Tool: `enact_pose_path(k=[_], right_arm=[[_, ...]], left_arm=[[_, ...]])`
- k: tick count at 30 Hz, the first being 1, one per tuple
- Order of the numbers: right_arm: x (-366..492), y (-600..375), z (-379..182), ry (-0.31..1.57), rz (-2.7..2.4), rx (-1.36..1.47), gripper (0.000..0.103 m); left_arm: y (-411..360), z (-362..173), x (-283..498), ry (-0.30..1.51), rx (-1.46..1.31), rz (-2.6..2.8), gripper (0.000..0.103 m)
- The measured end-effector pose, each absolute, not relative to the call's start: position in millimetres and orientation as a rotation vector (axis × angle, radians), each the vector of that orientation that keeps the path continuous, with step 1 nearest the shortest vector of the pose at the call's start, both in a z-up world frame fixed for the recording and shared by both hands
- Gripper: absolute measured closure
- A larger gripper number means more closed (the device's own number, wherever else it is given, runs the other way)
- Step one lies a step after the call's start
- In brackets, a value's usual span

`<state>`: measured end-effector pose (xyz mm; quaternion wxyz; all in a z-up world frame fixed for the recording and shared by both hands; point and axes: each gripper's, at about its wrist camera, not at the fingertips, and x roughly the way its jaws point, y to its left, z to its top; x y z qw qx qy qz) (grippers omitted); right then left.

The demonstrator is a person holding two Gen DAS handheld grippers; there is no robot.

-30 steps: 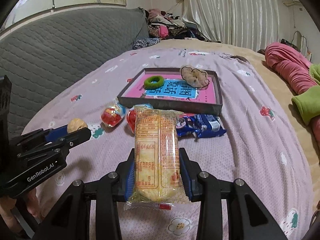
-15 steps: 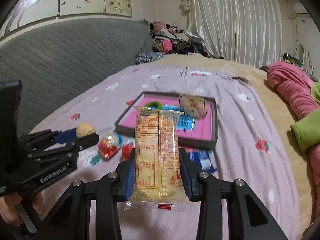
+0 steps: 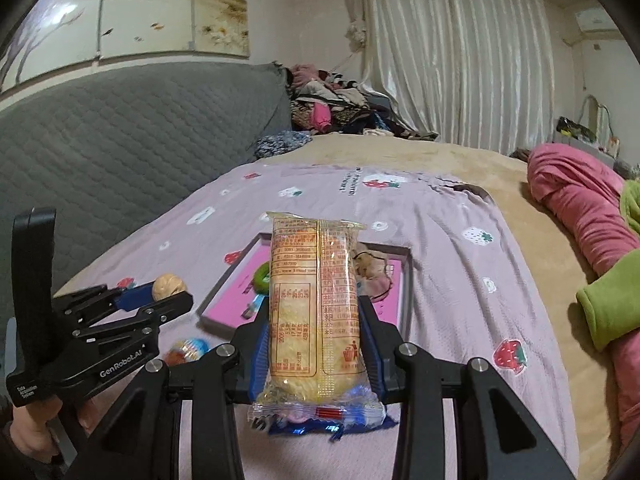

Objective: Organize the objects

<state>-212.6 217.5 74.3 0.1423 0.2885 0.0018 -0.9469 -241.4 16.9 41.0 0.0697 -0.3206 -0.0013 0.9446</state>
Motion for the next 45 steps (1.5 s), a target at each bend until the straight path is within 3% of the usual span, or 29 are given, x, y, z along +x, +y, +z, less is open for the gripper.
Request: enact_pose_path(k=[30, 45], right_arm=[[-284, 217, 51, 0.064, -2.800, 0.736, 0.063], [-328, 206, 24, 0.005, -2.834, 0.723, 0.063]], left_arm=[[3, 29, -328, -0.109, -0.837, 2.853, 0.070], [-8, -16, -367, -0.087, -0.921, 2.858, 0.070]])
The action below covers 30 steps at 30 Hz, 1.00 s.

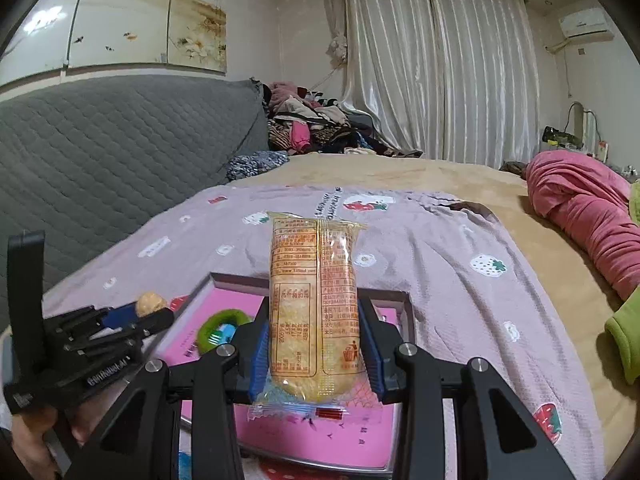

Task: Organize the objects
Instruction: 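Lower walnut with left tool into tray while right lowers cake bar beside scrunchie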

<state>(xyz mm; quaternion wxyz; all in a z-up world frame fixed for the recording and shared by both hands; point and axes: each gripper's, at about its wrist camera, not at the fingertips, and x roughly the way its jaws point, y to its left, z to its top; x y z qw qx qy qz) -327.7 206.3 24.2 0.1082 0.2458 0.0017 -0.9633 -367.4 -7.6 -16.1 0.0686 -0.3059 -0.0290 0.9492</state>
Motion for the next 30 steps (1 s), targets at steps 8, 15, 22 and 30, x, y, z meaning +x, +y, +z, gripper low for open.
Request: enact_pose_path(k=[8, 15, 22, 30], right_arm=[[-342, 212, -9, 0.025, -2.795, 0.816, 0.063], [-343, 215, -15, 0.032, -2.799, 0.837, 0.063], [-347, 212, -22, 0.053, -2.781, 0.889, 0.063], [-354, 207, -35, 0.101, -2.749, 0.979, 0.063]], left_arm=[[1, -30, -371, -0.062, -0.963, 2.823, 0.070], [6, -41, -376, -0.055, -1.028, 2.789, 0.070], [4, -49, -382, -0.074, -1.088, 2.760, 0.070], [7, -59, -387, -0.064, -1.154, 2.715, 0.070]])
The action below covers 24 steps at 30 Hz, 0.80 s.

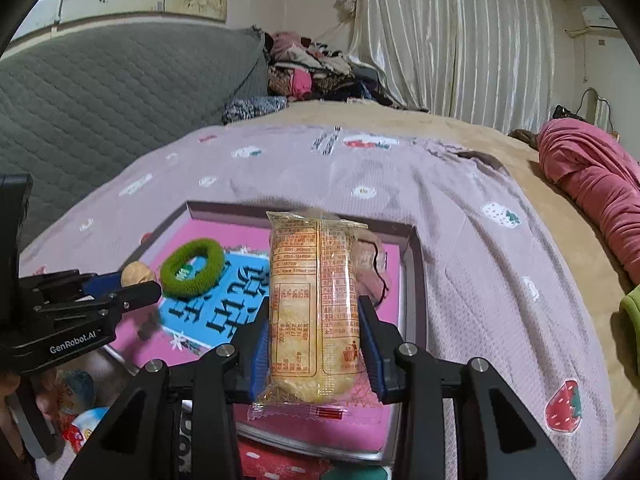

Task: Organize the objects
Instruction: 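Lower walnut with left tool into tray while right lowers cake bar beside scrunchie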

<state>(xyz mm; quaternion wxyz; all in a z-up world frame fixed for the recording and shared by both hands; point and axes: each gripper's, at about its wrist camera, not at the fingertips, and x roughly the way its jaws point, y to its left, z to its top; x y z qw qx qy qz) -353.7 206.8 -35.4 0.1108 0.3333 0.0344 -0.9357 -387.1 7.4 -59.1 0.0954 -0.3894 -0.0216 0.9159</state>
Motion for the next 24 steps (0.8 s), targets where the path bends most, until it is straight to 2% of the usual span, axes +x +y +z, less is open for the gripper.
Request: enact_pose_path(k=[24], right_arm=[[-369, 200, -70, 0.143, -2.658, 1.204, 0.063]], left_arm=[[13, -83, -395, -0.032, -1.339, 2.629, 0.070]])
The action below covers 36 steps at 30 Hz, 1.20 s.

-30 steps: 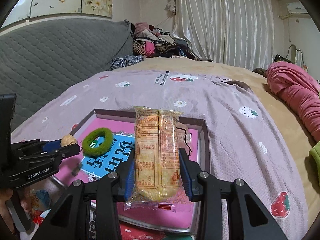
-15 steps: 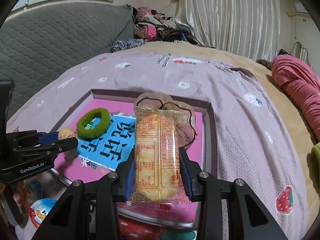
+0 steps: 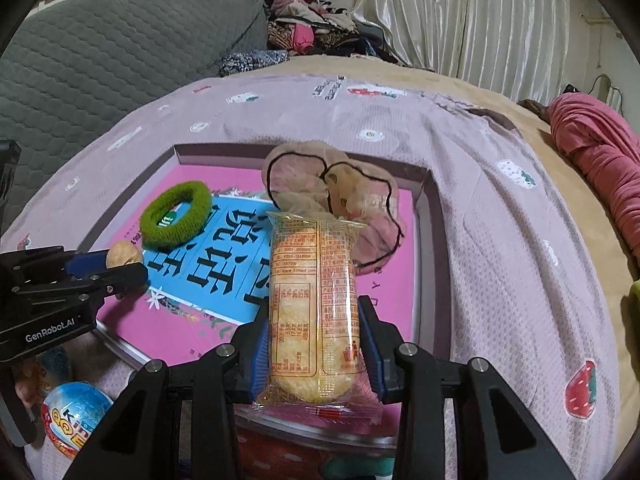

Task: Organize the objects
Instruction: 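Lower walnut with left tool into tray while right lowers cake bar beside scrunchie, then open left gripper releasing walnut while right gripper opens releasing cake bar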

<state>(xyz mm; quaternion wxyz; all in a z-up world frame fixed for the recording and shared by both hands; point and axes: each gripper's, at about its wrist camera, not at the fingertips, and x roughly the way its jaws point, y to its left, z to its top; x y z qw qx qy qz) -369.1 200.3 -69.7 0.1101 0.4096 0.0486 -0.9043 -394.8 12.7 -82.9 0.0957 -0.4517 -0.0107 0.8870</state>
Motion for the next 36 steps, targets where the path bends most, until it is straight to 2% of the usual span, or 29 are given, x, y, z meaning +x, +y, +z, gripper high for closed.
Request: enact_pose_path(k=[29, 34, 36], right_arm=[[-374, 198, -83, 0.175, -2.602, 1.317, 0.062], [-374, 198, -83, 0.172, -2.596, 1.328, 0.061], [-374, 199, -82, 0.163, -2.593, 1.329, 0.059]], left_arm=[[12, -86, -396, -0.002, -1.379, 2.610, 0.070], [13, -87, -396, 0.008, -1.383, 2.602, 0.066], [14, -87, -396, 0.009, -1.384, 2.597, 0.060]])
